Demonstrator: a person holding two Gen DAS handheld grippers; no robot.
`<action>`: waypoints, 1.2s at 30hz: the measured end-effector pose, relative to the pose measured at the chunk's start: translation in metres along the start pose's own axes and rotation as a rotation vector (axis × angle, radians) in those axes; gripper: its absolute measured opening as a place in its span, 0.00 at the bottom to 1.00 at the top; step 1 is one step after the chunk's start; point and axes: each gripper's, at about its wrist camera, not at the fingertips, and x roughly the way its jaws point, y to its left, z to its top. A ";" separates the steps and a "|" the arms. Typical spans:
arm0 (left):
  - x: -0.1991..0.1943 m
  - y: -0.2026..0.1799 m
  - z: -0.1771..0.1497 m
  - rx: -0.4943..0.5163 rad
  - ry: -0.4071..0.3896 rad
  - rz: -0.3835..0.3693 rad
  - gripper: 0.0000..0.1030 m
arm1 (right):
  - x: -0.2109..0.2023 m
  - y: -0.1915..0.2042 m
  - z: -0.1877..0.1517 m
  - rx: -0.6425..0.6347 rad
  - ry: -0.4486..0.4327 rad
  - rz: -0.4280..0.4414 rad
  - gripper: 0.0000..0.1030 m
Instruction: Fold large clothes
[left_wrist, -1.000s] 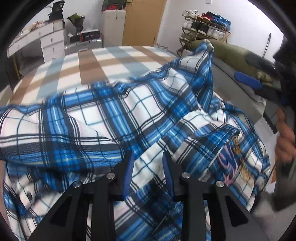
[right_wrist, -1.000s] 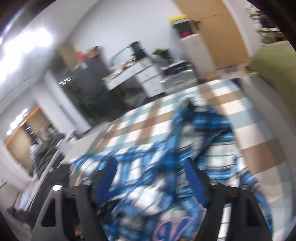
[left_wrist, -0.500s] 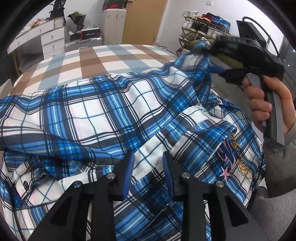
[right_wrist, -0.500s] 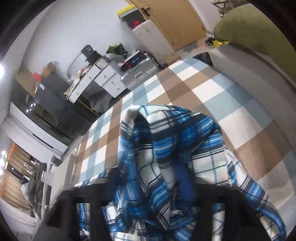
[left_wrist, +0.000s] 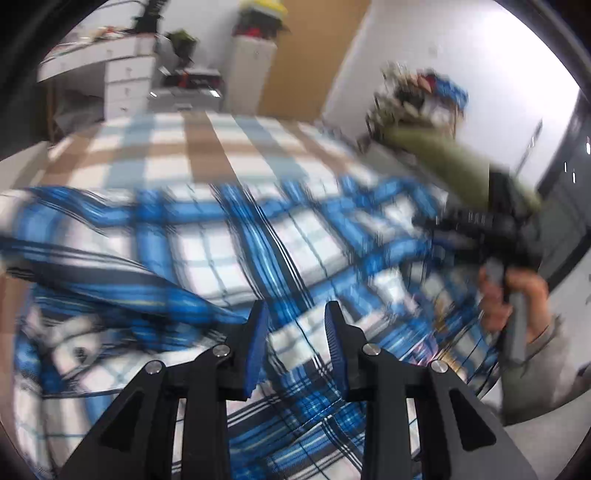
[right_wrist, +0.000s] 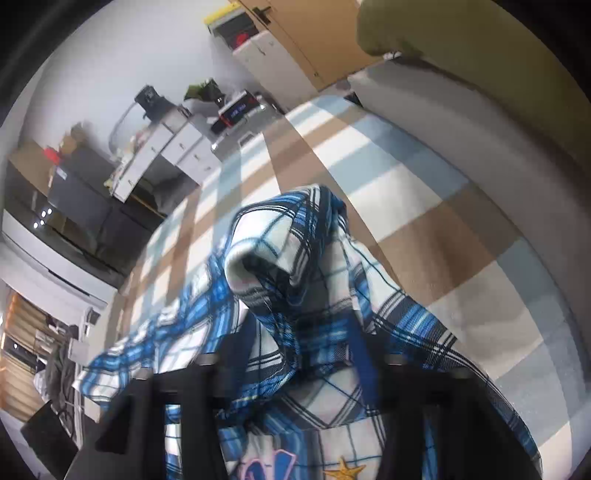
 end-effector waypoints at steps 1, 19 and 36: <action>-0.009 0.005 0.002 -0.026 -0.027 0.002 0.37 | -0.002 0.000 0.001 0.001 -0.005 0.004 0.56; -0.050 0.127 0.013 -0.593 -0.205 0.275 0.04 | -0.016 0.013 0.014 0.075 -0.067 0.021 0.44; -0.060 0.134 -0.022 -0.512 -0.040 0.337 0.30 | -0.018 -0.008 -0.011 -0.044 -0.003 -0.149 0.55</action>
